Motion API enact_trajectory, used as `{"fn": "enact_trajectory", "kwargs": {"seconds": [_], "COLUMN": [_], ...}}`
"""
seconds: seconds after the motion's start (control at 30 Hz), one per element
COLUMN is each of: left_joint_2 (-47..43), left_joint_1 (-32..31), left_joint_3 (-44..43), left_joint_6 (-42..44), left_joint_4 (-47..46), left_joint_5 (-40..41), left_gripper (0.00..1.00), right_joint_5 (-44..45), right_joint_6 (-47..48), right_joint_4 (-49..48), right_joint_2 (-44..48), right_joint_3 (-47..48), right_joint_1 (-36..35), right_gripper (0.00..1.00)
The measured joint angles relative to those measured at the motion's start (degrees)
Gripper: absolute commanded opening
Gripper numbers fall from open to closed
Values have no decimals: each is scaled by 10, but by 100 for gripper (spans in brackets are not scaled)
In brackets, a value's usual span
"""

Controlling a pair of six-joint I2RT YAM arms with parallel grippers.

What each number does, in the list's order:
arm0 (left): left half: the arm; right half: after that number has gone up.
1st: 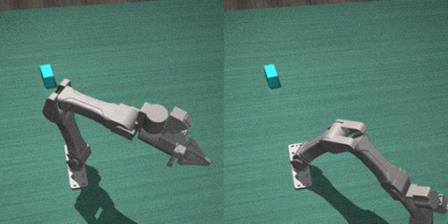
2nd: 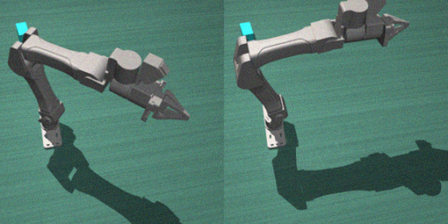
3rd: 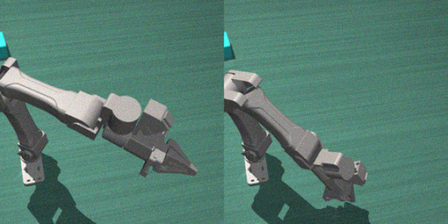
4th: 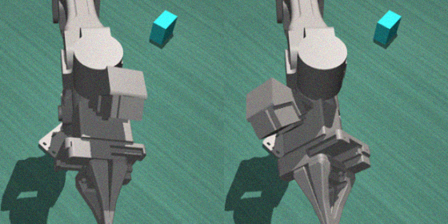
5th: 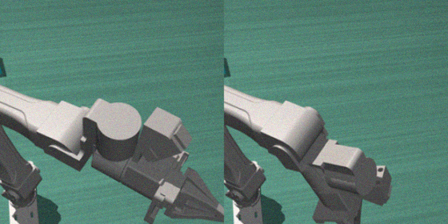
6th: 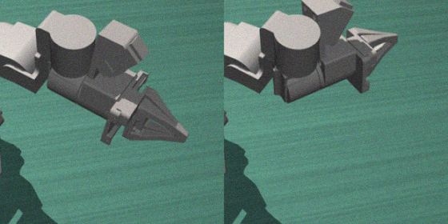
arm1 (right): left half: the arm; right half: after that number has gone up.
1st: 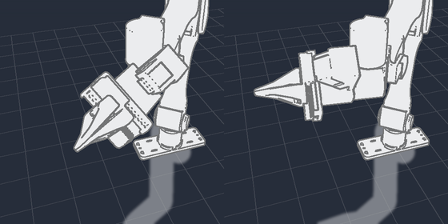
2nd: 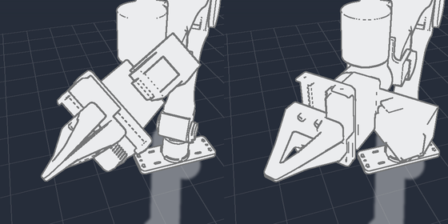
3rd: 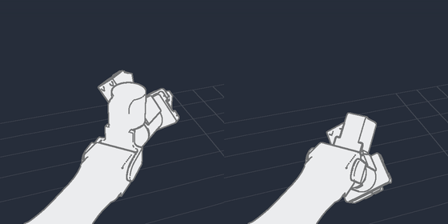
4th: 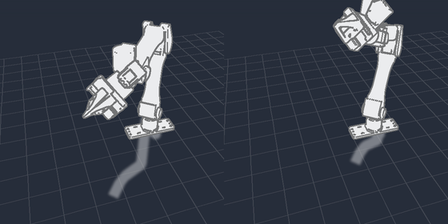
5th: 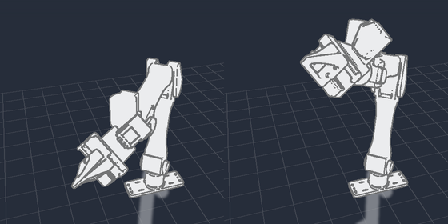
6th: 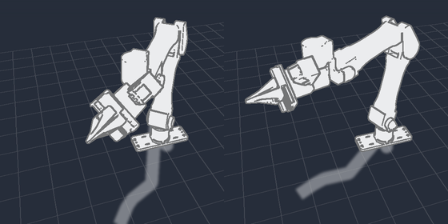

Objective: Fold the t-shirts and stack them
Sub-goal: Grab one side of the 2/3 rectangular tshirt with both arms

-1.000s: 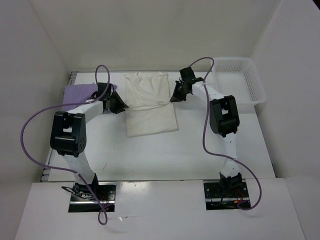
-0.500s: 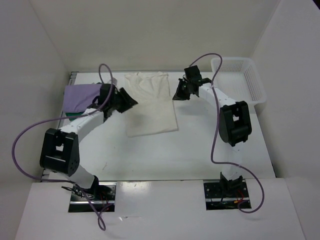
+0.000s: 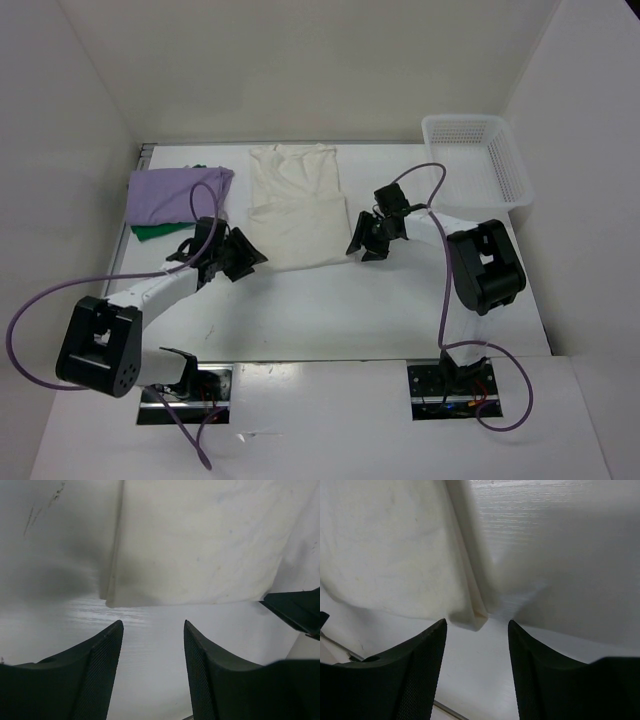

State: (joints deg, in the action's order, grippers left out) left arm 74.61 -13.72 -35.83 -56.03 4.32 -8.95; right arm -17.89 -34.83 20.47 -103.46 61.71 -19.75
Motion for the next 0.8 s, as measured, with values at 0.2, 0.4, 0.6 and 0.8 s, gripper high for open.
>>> {"fn": "enact_trajectory", "kwargs": {"seconds": [0.2, 0.4, 0.6, 0.8], "left_joint_2": [51, 79, 105, 99], "left_joint_1": [0, 0, 0, 0], "left_joint_3": [12, 23, 19, 19], "left_joint_6": [0, -10, -14, 3], "left_joint_4": [-11, -40, -64, -48], "left_joint_5": [-3, -3, -3, -2], "left_gripper": [56, 46, 13, 0], "right_joint_5": [-11, -28, -33, -27], "right_joint_6": [-19, -39, -54, -68], "right_joint_4": [-29, -64, -78, -93], "right_joint_2": [0, -7, -18, -14], "right_joint_3": [-21, -36, -37, -52], "right_joint_1": [0, 0, 0, 0], "right_gripper": [56, 41, 16, 1]}}
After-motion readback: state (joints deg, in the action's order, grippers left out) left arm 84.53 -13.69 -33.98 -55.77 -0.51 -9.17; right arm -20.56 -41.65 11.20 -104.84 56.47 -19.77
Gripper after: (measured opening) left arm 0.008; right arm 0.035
